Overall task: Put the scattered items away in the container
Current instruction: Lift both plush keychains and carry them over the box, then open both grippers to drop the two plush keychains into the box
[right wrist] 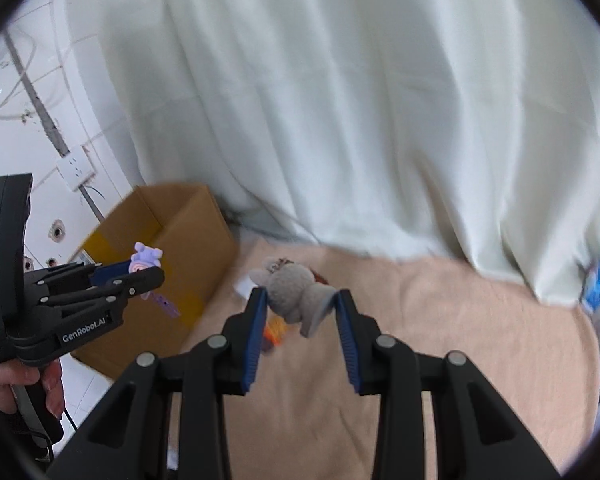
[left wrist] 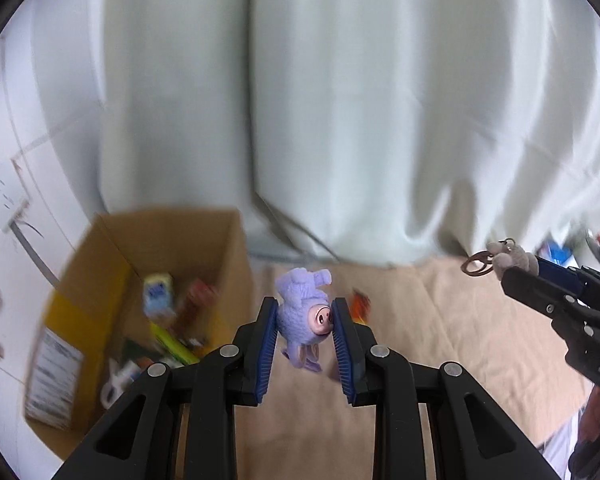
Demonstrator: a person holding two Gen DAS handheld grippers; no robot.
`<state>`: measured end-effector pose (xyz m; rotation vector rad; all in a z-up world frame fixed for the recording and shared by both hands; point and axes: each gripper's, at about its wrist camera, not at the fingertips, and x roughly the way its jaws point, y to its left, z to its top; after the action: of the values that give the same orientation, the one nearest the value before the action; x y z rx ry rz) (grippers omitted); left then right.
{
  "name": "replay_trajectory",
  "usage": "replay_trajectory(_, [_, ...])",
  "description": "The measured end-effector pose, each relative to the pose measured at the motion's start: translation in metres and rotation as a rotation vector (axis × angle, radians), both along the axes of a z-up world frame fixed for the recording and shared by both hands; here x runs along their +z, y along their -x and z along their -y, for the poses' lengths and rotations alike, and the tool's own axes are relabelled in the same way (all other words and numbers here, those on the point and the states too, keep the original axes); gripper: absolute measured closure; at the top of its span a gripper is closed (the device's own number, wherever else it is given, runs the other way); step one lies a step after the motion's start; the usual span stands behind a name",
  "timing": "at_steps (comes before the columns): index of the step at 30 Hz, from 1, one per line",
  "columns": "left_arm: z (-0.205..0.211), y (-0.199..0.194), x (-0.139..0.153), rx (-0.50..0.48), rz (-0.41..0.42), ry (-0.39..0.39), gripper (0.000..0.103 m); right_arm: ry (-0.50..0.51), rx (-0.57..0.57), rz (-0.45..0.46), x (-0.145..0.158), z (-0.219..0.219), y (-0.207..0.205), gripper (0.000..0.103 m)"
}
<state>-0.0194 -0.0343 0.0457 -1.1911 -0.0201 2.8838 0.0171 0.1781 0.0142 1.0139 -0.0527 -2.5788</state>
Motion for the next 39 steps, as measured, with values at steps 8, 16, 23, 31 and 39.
replay_trajectory(8, [0.072, 0.007, 0.046, 0.111, -0.096, 0.043, 0.075, 0.019, 0.161, -0.147, 0.057, 0.081, 0.032, 0.064])
replay_trajectory(16, [0.152, 0.002, 0.046, 0.233, -0.086, 0.063, 0.075, 0.031, 0.334, -0.185, 0.071, 0.178, 0.054, 0.064])
replay_trajectory(23, [0.193, -0.008, 0.015, 0.3, -0.038, 0.038, 0.075, 0.036, 0.432, -0.136, 0.049, 0.246, 0.062, 0.064])
replay_trajectory(31, [0.211, -0.014, -0.035, 0.348, 0.052, -0.021, 0.075, -0.017, 0.476, -0.042, 0.005, 0.283, 0.074, 0.064])
replay_trajectory(39, [0.216, -0.018, -0.066, 0.369, 0.102, -0.056, 0.075, -0.052, 0.482, 0.024, -0.024, 0.287, 0.074, 0.064])
